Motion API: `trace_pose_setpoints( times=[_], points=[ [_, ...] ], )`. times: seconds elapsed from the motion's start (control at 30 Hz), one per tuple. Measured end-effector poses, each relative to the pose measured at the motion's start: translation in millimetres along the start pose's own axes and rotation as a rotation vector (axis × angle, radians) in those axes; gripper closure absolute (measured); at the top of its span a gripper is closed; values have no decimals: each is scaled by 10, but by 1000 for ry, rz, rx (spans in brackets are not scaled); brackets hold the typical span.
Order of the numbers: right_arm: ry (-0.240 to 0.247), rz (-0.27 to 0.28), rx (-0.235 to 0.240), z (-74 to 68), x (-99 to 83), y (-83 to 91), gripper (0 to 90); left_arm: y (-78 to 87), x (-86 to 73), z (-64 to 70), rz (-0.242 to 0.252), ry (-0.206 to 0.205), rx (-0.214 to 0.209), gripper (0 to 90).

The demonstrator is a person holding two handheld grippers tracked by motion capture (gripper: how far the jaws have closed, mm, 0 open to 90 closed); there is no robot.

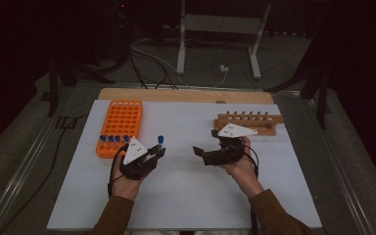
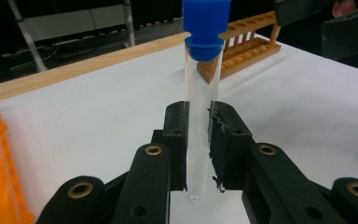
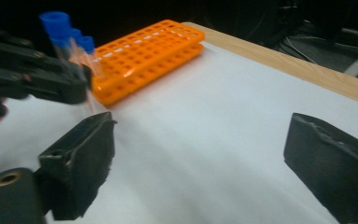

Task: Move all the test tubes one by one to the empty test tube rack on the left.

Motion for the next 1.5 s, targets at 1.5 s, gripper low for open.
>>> trace_pose_setpoints(
  times=[1.5],
  points=[
    [-135,48,-171,663,-626,580,0,900,-255,-682,99,99,150,780]
  ],
)
Point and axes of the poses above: each handheld gripper's, and its own axes: y roughly backward along the jaws, x roughly out of its top, z roughly to its right, the point moved 5 cm from there along -y, roughly forward along the jaws, and after that the axes turned 7 degrees about -z, right-handed, at the moved point
